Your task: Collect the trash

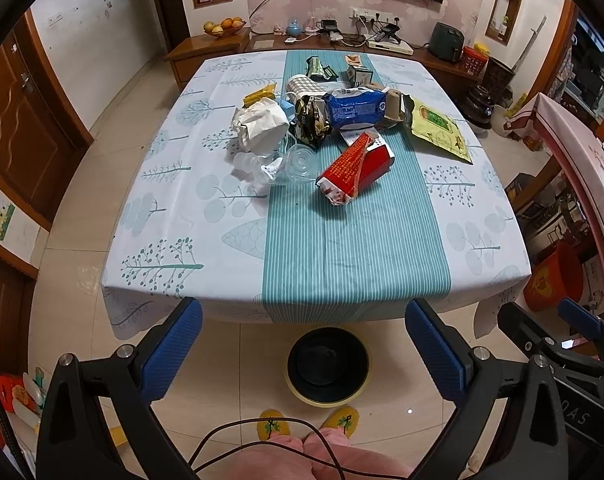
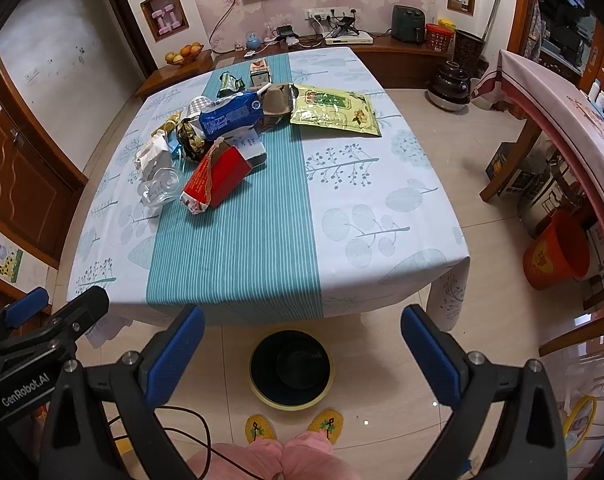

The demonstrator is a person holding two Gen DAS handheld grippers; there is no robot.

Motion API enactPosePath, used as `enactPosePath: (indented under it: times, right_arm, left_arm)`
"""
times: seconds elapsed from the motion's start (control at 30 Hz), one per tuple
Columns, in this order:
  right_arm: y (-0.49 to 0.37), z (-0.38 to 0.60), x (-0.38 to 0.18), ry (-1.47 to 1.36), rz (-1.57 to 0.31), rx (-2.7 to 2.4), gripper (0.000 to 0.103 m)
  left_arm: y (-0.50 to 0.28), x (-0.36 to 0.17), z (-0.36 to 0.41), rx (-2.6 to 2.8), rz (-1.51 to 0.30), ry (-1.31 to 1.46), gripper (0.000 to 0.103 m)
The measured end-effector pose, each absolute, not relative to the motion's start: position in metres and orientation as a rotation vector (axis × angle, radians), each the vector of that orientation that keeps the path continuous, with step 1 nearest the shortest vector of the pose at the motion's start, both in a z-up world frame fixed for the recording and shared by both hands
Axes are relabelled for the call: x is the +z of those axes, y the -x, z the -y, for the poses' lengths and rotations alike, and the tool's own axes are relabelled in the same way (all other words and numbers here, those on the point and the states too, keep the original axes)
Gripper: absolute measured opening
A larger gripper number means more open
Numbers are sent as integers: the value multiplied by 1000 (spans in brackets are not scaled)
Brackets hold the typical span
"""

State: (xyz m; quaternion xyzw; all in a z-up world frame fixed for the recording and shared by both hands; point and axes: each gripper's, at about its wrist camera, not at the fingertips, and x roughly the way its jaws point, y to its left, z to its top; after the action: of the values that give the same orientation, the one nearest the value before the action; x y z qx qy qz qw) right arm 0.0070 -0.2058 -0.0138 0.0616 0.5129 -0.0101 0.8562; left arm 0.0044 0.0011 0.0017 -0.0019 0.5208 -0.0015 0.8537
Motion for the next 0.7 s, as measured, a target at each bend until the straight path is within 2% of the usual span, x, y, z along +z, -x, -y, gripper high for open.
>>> enactPosePath:
  times: [0.7]
  right_arm:
    - [-8,204,-14,-122,-1082,-22,99]
  left_arm:
    - [-5,2,-3,-5,-1096,8,100]
